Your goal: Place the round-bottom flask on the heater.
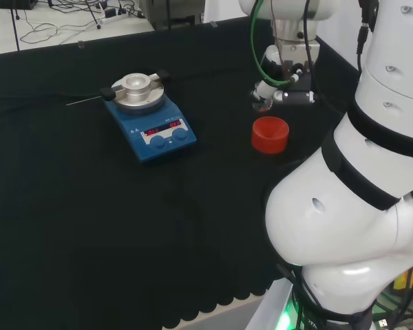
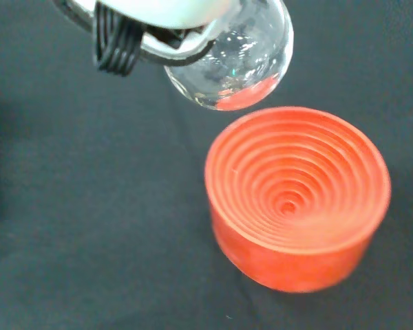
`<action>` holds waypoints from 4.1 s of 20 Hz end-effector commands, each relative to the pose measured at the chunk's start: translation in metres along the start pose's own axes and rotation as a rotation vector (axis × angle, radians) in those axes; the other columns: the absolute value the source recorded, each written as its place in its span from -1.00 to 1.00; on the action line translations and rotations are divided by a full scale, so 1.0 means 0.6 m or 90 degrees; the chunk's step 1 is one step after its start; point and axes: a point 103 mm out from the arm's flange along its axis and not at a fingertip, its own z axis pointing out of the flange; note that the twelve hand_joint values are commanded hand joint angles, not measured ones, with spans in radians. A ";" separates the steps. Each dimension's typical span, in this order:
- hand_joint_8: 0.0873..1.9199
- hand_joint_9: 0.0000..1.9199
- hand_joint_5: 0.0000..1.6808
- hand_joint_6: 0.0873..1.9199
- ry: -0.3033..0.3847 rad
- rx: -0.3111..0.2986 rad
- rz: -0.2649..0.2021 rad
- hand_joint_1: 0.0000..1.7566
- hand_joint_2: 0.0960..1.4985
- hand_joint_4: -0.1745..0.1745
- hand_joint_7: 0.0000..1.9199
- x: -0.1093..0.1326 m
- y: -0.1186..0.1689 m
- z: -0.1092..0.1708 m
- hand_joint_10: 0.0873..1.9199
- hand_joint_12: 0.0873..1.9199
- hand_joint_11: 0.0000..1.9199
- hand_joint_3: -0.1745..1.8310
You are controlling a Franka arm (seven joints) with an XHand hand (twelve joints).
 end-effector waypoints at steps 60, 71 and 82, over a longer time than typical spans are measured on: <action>-0.40 -0.32 0.29 0.07 -0.041 0.027 -0.246 0.24 -0.16 0.63 -0.55 0.476 0.206 -0.073 -0.48 0.34 -0.56 -0.03; -0.40 -0.32 0.29 0.07 -0.043 0.042 -0.249 0.24 -0.16 0.62 -0.54 0.482 0.213 -0.053 -0.48 0.34 -0.56 -0.03; -0.40 -0.32 0.29 0.07 -0.039 0.041 -0.251 0.24 -0.17 0.61 -0.54 0.483 0.232 -0.040 -0.48 0.33 -0.56 -0.03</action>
